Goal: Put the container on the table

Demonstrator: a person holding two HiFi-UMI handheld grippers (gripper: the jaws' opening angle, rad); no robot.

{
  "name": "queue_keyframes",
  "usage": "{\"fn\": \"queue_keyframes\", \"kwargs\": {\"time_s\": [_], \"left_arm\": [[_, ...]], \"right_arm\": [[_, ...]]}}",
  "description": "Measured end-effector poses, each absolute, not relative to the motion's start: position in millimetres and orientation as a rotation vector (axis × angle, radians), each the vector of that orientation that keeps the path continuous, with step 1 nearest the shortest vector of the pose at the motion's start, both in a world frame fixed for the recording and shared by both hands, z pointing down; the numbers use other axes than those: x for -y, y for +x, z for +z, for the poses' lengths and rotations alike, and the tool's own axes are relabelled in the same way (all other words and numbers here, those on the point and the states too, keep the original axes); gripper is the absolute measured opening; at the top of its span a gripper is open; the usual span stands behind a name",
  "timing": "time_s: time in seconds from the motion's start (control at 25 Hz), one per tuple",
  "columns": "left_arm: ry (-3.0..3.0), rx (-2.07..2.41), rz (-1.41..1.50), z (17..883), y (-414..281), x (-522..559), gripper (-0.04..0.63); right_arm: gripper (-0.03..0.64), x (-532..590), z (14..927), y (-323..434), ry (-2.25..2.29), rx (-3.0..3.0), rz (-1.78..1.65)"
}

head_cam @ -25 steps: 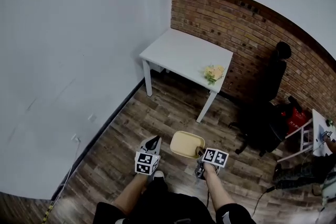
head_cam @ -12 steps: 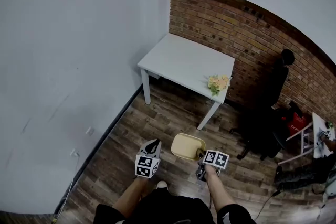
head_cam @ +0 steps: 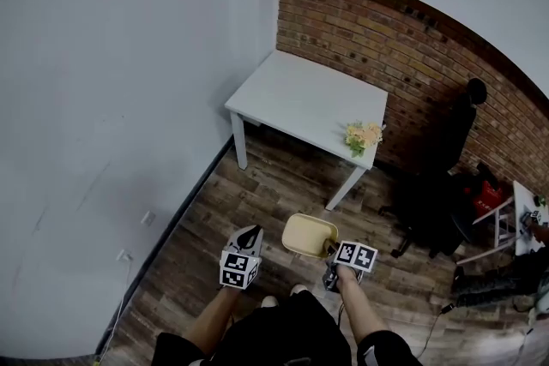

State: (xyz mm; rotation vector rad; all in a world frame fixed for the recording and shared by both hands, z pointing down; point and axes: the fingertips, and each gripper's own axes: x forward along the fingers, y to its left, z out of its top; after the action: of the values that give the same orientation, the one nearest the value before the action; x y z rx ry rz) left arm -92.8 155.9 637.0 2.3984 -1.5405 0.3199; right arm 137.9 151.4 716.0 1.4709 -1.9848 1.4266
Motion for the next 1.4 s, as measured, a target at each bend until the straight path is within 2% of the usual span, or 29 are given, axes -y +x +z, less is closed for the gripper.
{"fn": "queue_keyframes", "kwargs": {"time_s": [0.48, 1.4], "left_arm": [[2.403, 1.543, 0.341, 646.5, -100.5, -108.3, 0.029], [2.397, 1.571, 0.361, 623.0, -106.9, 130.6, 0.029]], "right_arm": [[0.048, -102.3, 731.9, 134.8, 1.472, 1.977, 1.437], [0.048, 131.4, 735.8, 125.7, 1.478, 1.932, 1.474]]}}
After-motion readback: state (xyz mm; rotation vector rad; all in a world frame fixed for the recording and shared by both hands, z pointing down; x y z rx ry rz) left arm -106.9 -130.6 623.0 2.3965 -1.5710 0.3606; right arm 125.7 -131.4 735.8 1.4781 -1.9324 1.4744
